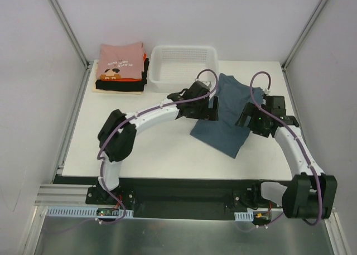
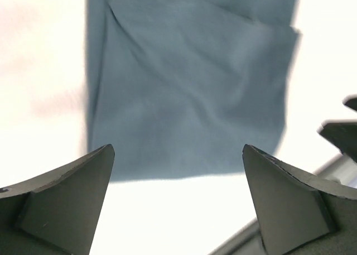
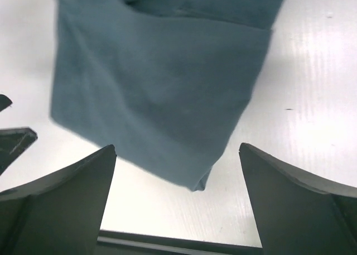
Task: Fold and stack the t-shirts
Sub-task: Fold the tshirt
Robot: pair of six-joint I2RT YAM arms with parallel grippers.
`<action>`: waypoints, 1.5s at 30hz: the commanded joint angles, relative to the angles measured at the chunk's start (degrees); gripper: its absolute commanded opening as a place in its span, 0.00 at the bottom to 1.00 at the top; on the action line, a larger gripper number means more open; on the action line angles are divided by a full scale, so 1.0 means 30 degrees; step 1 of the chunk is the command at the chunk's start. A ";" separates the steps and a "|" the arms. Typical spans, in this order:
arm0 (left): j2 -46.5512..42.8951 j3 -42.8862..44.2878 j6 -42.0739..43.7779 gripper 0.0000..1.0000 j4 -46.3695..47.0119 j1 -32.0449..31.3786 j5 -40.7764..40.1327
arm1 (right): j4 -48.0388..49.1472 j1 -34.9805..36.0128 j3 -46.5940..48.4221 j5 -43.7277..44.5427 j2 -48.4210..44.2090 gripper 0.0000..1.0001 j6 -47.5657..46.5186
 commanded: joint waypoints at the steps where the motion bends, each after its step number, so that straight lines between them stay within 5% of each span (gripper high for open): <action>1: -0.4877 -0.3104 -0.0558 0.99 0.0559 -0.0351 -0.0513 | 0.0373 0.0528 -0.1159 -0.2976 -0.2382 0.97 -0.1178; 6: -0.9072 -0.8934 -0.1234 0.99 0.0882 -0.0323 -0.2914 | 0.1983 0.1908 -0.1337 -0.3971 -0.3560 0.97 -0.2353; 16: -1.6575 -1.7428 -0.3285 0.99 0.0794 0.0263 -0.5699 | 0.4387 0.2495 0.2290 -0.5295 0.4866 0.97 -0.0918; 29: -1.8806 -1.9225 -0.3403 0.99 0.0619 0.0790 -0.6140 | 0.1577 0.2319 0.9502 -0.1106 1.3755 0.97 -0.2264; 37: -1.8600 -1.9078 -0.3490 0.99 0.0413 0.1024 -0.6548 | 0.0611 0.2932 0.7958 0.2376 0.9105 0.97 -0.3146; 45: -1.9625 -1.9400 -0.3608 0.99 0.0092 0.1464 -0.6932 | -0.0533 0.9695 0.3474 0.9499 0.3039 0.97 -0.3495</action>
